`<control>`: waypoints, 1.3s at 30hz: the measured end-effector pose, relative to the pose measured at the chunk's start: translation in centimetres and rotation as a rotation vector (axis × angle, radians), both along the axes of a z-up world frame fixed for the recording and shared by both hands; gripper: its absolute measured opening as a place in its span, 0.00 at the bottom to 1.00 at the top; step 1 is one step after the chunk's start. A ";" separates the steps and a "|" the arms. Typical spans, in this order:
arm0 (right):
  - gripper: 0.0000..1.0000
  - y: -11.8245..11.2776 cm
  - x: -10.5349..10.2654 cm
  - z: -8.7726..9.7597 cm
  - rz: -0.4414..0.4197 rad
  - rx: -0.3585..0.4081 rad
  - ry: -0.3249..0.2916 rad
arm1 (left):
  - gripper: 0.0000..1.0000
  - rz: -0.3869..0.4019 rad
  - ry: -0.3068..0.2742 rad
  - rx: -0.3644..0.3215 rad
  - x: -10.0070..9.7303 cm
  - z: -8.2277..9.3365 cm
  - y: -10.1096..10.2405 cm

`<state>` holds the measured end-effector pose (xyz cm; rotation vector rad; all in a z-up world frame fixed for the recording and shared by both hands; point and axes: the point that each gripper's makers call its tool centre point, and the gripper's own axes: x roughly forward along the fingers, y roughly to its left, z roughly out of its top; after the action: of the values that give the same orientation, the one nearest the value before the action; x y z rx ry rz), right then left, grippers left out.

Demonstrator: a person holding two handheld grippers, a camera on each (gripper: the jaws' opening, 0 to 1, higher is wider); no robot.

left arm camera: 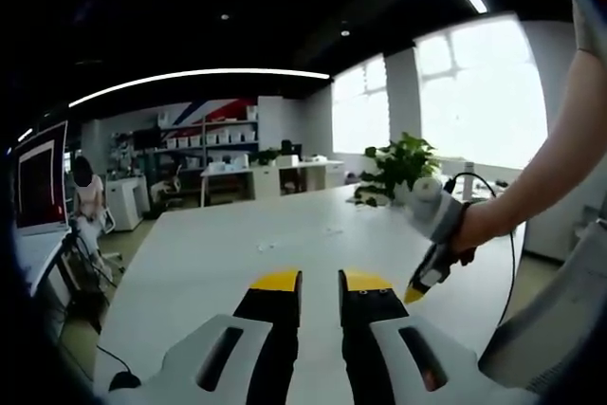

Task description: Place the washer onto the threaded stud by aligning its center hole with the stud, sliding it down to the base, and recovering from edge contact or off-axis alignment until the washer reaches the visible bottom stop.

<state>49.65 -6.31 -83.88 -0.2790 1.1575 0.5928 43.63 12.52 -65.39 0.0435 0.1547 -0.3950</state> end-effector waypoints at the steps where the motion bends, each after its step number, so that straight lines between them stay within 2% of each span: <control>1: 0.12 -0.1 -0.3 -0.3 0.004 -0.005 0.006 | 0.14 0.001 -0.002 -0.004 0.0 0.1 0.0; 15: 0.12 -0.6 -2.1 -2.7 0.020 -0.032 0.053 | 0.16 0.069 -0.031 -0.012 0.3 0.7 1.6; 20: 0.12 -0.8 -2.6 -3.5 0.023 -0.043 0.069 | 0.17 0.075 -0.033 -0.054 0.3 1.0 1.8; 25: 0.12 -0.6 -2.7 -3.9 0.025 -0.043 0.071 | 0.17 0.085 -0.042 -0.044 0.3 1.2 2.0; 39: 0.12 0.2 -1.8 -3.4 0.037 -0.052 0.057 | 0.20 0.132 -0.054 -0.048 0.4 1.5 3.1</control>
<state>47.85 -6.15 -87.30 -0.3305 1.2265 0.6074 44.02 15.66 -63.90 -0.0036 0.0941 -0.2656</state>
